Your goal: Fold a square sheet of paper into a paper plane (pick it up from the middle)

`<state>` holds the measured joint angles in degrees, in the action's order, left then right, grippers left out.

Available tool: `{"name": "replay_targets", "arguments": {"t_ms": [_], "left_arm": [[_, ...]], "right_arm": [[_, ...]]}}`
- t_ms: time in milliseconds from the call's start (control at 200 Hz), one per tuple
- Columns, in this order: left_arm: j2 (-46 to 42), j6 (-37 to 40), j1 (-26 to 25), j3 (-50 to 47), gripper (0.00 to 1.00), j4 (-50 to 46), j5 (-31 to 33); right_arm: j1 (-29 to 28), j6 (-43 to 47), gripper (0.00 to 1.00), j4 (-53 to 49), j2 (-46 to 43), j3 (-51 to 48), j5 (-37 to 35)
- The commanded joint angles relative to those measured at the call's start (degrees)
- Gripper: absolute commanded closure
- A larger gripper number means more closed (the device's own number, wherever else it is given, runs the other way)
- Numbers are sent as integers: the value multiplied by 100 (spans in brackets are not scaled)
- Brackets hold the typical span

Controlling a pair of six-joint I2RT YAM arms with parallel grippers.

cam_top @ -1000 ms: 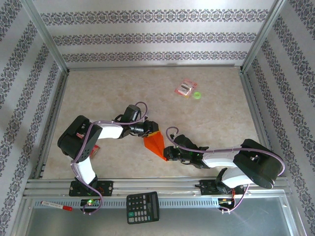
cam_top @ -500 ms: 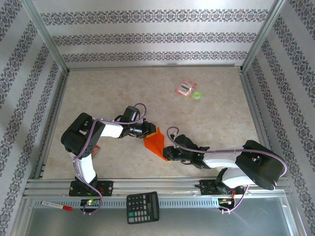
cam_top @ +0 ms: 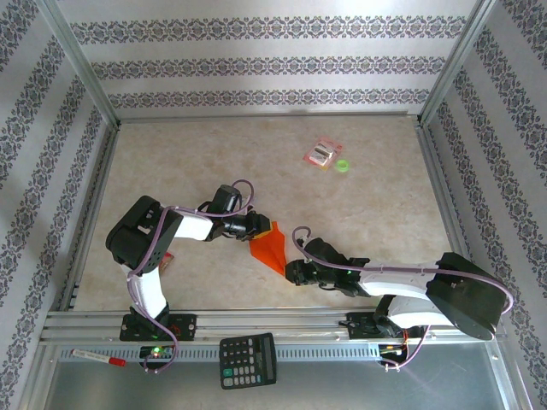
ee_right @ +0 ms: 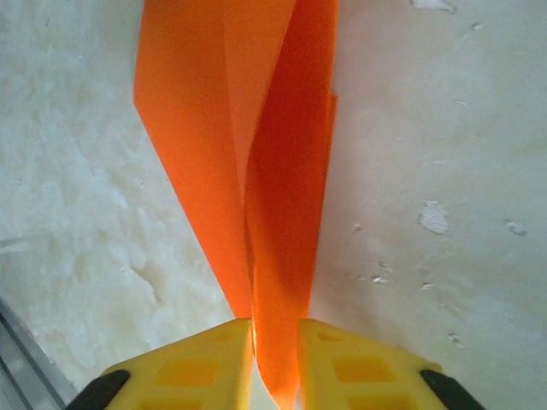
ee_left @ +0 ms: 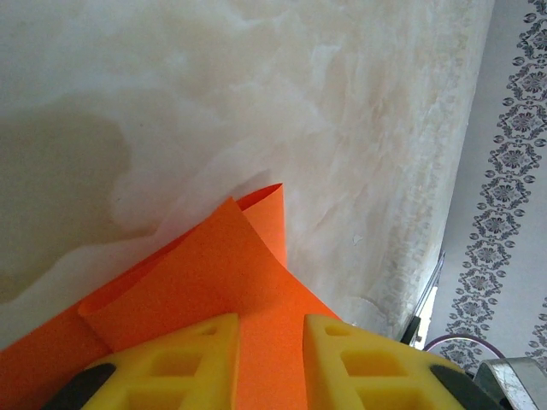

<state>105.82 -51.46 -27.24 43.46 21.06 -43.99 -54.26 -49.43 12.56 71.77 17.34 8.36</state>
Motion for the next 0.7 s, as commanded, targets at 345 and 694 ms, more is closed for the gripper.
{"name": "replay_targets", "arguments": {"t_ms": [345, 694], "left_arm": [[281, 277, 74, -145, 74, -295, 157], [290, 312, 74, -119, 74, -340, 162]], "right_arm": [[38, 127, 92, -368, 71, 89, -266], [62, 239, 88, -304, -78, 64, 12]]}}
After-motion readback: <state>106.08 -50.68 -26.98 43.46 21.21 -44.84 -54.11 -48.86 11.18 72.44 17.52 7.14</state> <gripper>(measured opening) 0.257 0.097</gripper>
